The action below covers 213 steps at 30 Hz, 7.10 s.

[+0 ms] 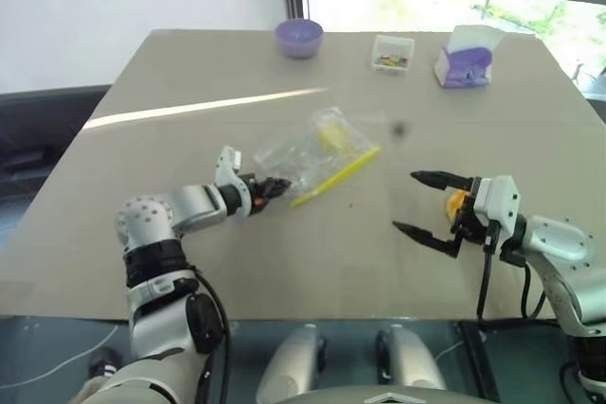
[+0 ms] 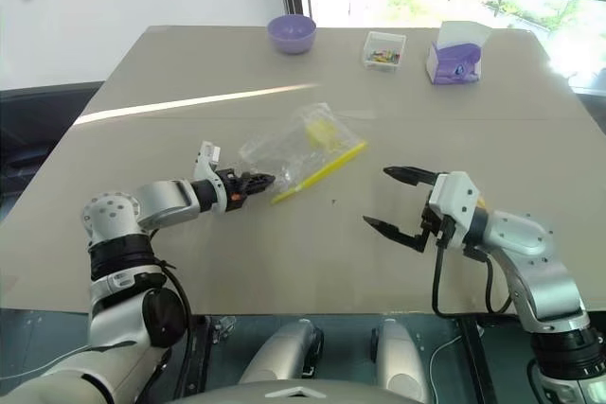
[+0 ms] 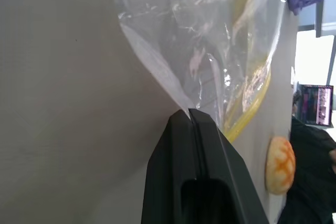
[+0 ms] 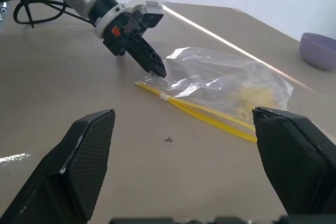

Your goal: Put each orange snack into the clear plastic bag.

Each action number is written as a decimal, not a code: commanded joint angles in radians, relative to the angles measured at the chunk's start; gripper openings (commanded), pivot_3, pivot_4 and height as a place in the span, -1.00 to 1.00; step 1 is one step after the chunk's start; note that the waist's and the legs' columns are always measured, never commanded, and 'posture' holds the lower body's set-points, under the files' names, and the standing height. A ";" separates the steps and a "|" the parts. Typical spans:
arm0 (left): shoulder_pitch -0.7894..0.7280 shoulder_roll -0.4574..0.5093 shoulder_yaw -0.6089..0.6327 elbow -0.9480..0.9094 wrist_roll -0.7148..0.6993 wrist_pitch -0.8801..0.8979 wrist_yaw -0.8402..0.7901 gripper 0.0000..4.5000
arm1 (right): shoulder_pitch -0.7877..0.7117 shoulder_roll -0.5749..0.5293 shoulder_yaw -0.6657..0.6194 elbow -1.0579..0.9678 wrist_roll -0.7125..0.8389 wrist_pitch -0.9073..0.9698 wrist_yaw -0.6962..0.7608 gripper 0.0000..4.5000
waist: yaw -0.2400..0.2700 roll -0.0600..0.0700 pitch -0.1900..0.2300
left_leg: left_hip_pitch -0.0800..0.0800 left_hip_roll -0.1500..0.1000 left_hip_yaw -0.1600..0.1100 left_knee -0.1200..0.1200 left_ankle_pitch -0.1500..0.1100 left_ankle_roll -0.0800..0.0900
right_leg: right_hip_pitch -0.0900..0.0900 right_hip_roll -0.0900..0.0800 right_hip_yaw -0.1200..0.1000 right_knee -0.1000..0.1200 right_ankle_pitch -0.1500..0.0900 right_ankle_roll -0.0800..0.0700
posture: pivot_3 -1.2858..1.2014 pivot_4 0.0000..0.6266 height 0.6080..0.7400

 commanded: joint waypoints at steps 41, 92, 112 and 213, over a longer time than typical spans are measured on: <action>0.222 0.226 -0.221 -0.309 -0.731 -0.301 0.308 -0.03 | -0.266 0.186 0.197 0.199 -0.320 -0.084 -0.219 1.00 | -0.026 -0.005 0.003 | -0.003 0.001 -0.001 -0.002 0.002 -0.002 | -0.005 0.001 0.001 0.000 0.000 -0.001 | 0.03 -0.52 1.00; -0.133 -0.180 0.009 0.038 -0.383 -0.250 0.225 -0.97 | -0.431 0.148 0.292 0.587 -0.675 -0.281 -0.462 1.00 | -0.021 -0.010 0.006 | -0.003 0.000 -0.002 -0.002 0.003 -0.003 | -0.004 0.001 -0.001 0.000 0.000 0.000 | 0.03 -0.52 1.00; -0.082 -0.193 -0.031 -0.054 -0.518 -0.304 0.317 -1.00 | -0.812 0.301 0.399 1.326 -0.943 -0.515 -0.923 0.81 | -0.036 -0.011 0.007 | -0.003 0.000 0.000 -0.002 0.003 -0.004 | -0.005 0.002 0.001 -0.001 0.000 0.000 | 0.03 -0.52 1.00; -0.141 0.468 -0.656 -0.340 0.759 -1.011 -1.022 -1.00 | -0.796 0.366 0.384 0.381 -1.025 0.401 -0.508 0.21 | -0.060 -0.008 0.010 | -0.018 0.002 0.005 -0.003 0.005 -0.007 | -0.029 0.005 0.008 0.015 0.000 -0.002 | 0.03 -0.52 1.00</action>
